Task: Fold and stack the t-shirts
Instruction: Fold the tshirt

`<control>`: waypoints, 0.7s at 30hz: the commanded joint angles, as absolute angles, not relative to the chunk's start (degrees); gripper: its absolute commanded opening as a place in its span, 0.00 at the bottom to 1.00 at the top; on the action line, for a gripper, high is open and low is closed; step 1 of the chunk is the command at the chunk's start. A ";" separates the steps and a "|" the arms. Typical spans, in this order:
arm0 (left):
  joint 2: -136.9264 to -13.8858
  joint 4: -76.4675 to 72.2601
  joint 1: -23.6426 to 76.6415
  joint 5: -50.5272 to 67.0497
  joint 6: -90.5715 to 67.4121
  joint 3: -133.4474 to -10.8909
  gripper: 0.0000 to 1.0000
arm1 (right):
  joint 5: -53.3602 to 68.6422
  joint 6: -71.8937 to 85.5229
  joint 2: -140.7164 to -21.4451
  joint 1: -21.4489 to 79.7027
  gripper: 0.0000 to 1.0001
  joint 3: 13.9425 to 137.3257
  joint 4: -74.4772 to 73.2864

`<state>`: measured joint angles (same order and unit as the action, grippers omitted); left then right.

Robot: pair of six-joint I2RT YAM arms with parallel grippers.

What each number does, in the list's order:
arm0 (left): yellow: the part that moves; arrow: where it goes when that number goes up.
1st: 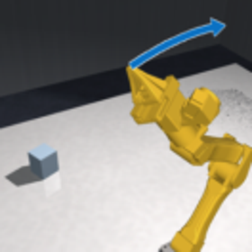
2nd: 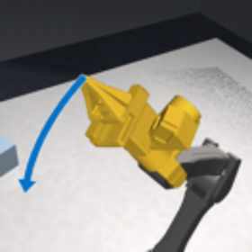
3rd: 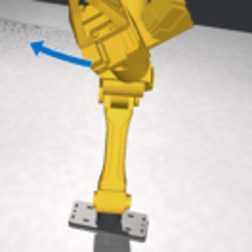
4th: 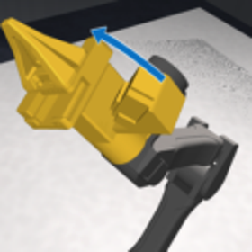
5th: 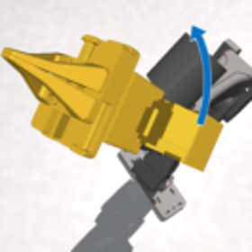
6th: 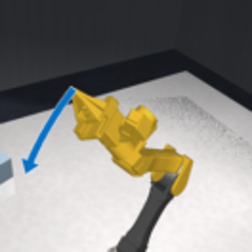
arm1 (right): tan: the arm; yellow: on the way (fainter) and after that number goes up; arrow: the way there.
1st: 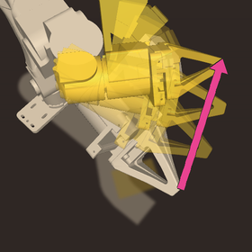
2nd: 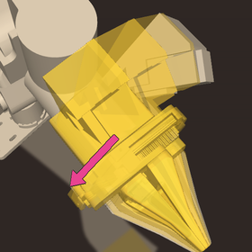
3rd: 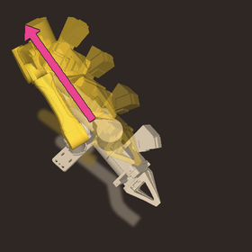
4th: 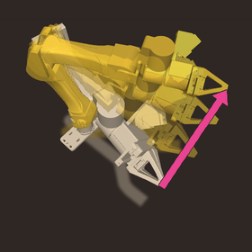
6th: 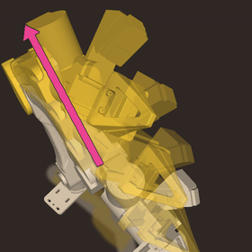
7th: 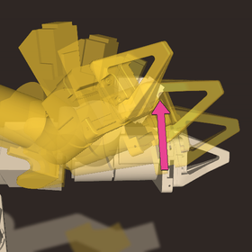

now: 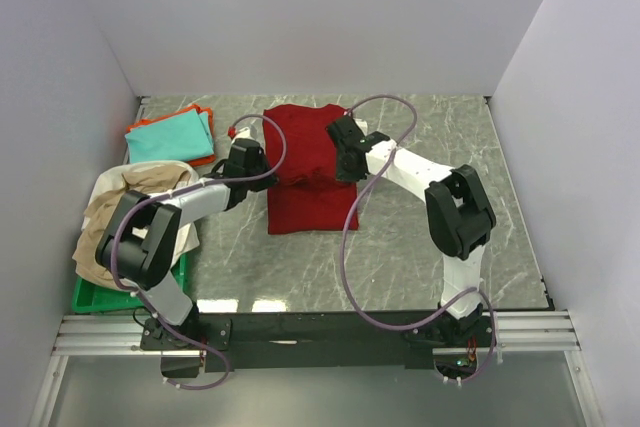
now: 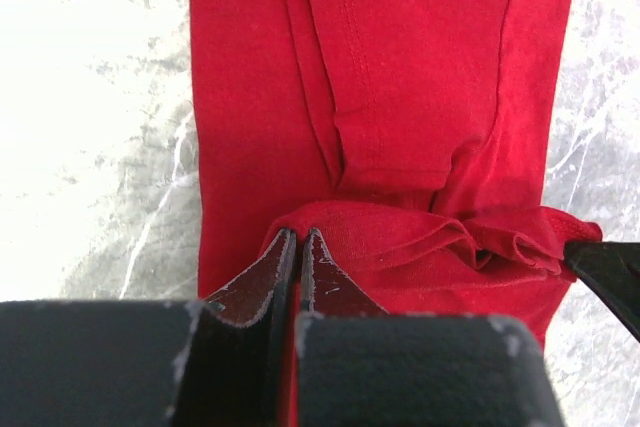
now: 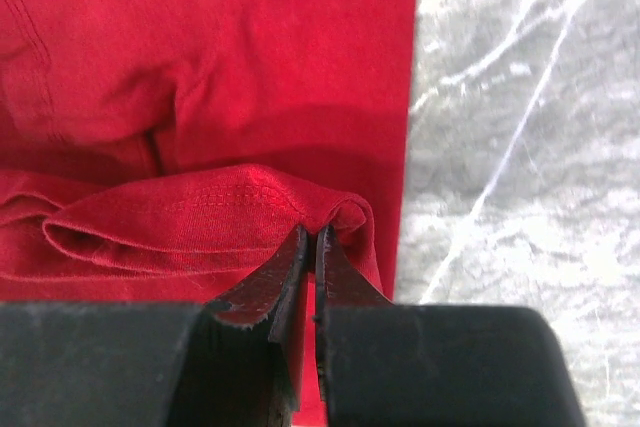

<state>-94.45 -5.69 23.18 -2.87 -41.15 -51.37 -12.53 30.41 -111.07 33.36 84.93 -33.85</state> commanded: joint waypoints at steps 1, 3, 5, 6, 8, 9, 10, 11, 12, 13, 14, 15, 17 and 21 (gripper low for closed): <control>-95.10 -7.12 22.59 -3.69 -40.43 -54.40 0.00 | -12.92 29.09 -112.41 32.70 0.02 89.11 -33.57; -95.27 -7.56 22.41 -3.43 -40.69 -54.49 0.00 | -13.01 29.09 -113.11 32.61 0.02 89.56 -33.66; -95.89 -7.47 22.24 -3.25 -40.61 -54.75 0.00 | -13.18 29.09 -113.29 32.34 0.02 90.09 -33.75; -95.98 -7.38 22.24 -3.43 -40.61 -55.19 0.00 | -13.18 29.18 -113.38 32.26 0.02 90.17 -33.66; -96.68 -6.86 21.97 -3.60 -40.78 -55.55 0.00 | -12.83 29.00 -113.64 31.91 0.04 90.61 -33.49; -96.77 -6.68 21.80 -3.60 -40.87 -55.89 0.02 | -12.66 28.92 -114.25 31.82 0.20 91.14 -33.83; -96.77 -6.68 21.54 -3.26 -40.87 -56.25 0.20 | -12.48 28.39 -114.69 31.56 0.31 92.62 -34.10; -96.77 -6.68 21.19 -3.16 -40.87 -56.51 0.34 | -12.05 27.87 -114.87 31.47 0.37 93.51 -34.10; -96.42 -6.51 21.09 -3.51 -40.78 -57.21 0.46 | -11.52 27.43 -115.22 31.20 0.45 95.26 -34.28; -95.46 -6.33 21.09 -4.39 -40.61 -57.48 0.62 | -11.17 26.46 -115.22 31.11 0.47 96.23 -34.45; -94.75 -5.72 21.18 -4.74 -40.26 -57.92 0.66 | -10.81 26.11 -115.14 31.03 0.49 97.02 -34.98; -93.96 -5.63 21.18 -5.09 -39.99 -57.92 0.69 | -10.81 25.67 -114.35 30.85 0.50 98.08 -35.15; -91.33 -5.36 21.18 -5.62 -39.29 -57.40 0.74 | -11.34 24.79 -112.95 30.94 0.54 97.74 -34.98; -87.90 -4.40 21.18 -5.45 -38.32 -54.24 0.74 | -10.82 24.43 -107.68 30.59 0.54 92.66 -33.49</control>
